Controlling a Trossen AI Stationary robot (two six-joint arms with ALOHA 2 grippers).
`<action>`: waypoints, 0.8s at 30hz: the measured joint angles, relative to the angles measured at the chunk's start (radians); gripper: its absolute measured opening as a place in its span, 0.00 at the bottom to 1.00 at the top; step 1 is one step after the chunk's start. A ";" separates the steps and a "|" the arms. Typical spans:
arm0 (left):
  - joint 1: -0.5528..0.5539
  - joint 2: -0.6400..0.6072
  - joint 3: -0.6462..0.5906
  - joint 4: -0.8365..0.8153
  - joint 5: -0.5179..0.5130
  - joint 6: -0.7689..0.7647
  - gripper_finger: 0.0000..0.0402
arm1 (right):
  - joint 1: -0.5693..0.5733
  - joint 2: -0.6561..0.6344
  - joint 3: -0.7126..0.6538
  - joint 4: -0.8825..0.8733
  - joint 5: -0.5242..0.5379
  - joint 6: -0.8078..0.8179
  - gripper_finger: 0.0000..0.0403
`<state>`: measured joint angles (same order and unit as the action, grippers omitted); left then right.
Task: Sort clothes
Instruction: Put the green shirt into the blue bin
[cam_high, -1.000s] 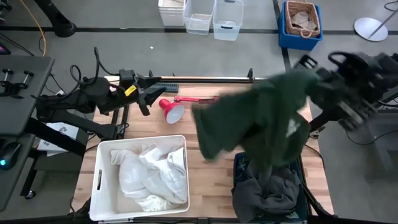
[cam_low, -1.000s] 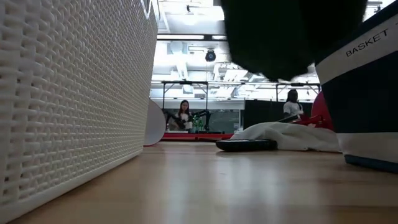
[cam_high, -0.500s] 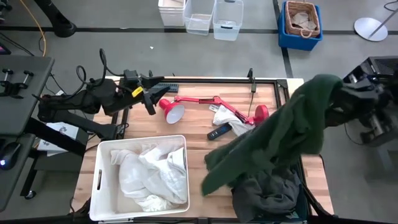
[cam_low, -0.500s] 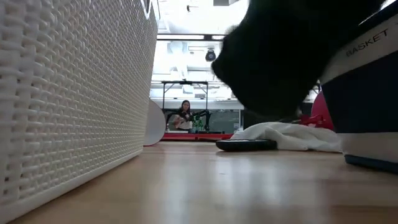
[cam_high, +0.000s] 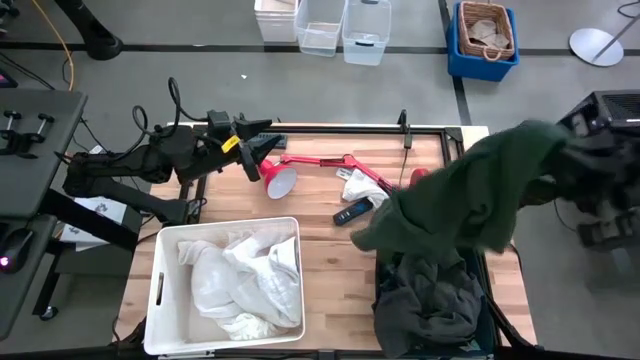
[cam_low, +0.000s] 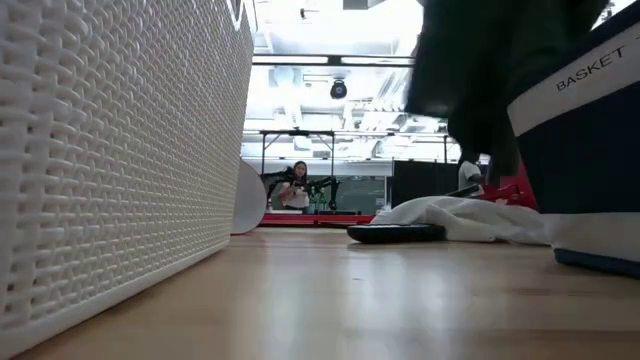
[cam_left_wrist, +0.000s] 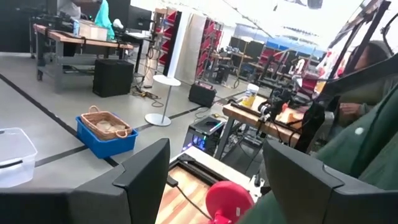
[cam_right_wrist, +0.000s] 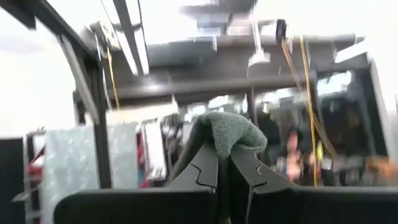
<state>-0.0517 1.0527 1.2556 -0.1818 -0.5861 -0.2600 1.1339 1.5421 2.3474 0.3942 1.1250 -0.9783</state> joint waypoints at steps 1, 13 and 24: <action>0.000 -0.001 0.000 0.005 0.000 0.000 0.61 | -0.022 0.000 0.009 -0.017 -0.035 -0.003 0.00; -0.009 -0.005 0.000 0.005 0.000 -0.018 0.61 | -0.465 -0.115 0.010 -0.529 -0.760 0.693 0.00; -0.009 -0.006 0.000 0.022 0.000 -0.018 0.61 | -0.504 -0.120 0.007 -0.717 -1.238 1.015 0.00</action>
<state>-0.0608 1.0470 1.2556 -0.1596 -0.5865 -0.2775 0.6300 1.4222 2.3547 -0.3229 -0.1132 0.0363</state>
